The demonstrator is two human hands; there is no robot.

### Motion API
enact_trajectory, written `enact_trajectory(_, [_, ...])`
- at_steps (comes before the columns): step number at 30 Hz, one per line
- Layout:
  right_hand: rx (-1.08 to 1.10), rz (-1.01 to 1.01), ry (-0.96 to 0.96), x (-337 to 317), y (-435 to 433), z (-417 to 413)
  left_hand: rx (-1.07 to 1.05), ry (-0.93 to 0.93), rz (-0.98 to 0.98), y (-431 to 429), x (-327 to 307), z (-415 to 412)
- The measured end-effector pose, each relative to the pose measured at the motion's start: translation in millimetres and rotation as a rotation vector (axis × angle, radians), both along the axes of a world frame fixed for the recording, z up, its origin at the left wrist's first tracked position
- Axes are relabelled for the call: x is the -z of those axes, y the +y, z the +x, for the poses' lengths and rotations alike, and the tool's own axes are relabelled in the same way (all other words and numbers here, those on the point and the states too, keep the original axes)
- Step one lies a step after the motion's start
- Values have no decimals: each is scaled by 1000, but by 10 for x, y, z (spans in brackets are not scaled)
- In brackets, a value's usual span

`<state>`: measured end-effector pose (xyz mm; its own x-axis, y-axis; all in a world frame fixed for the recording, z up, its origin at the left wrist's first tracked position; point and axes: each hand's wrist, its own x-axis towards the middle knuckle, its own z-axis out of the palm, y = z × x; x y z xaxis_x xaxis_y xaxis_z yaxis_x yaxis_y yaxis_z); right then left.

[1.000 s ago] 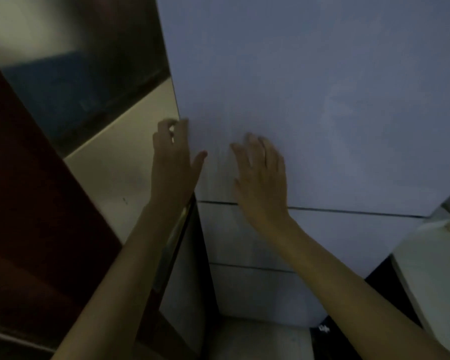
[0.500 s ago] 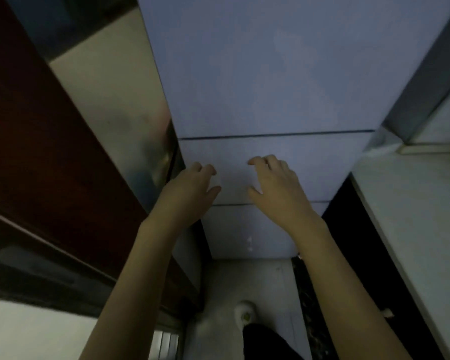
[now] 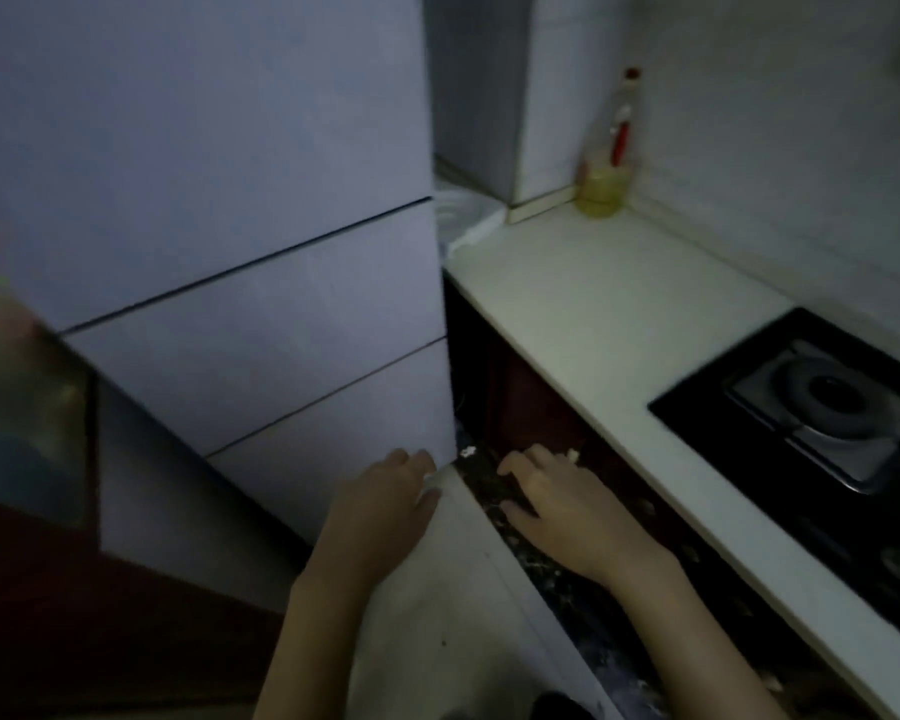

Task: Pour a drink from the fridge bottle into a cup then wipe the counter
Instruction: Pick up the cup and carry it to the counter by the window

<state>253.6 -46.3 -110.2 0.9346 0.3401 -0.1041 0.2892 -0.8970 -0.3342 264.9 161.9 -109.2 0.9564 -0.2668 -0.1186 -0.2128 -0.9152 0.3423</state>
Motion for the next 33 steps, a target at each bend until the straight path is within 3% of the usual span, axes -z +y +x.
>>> enact_trajectory(9, [357, -42, -163, -313, -1663, -848, 330, -93, 47, -1879, -252, -131])
enact_trajectory(14, [567, -79, -135, -463, -2765, -1810, 520, -203, -47, -3209, -405, -721])
enact_trajectory(19, [747, -87, -147, -554, -3602, -2645, 736, -198, -30, -4389, -469, -1378])
enact_trajectory(26, [1045, -77, -153, -604, -4266, -3847, 1029, -137, 32, -5468, -562, -2165])
enact_trajectory(33, [1477, -109, -52, -501, -4290, -4839, 1341, -137, 61, -6136, -525, -2850])
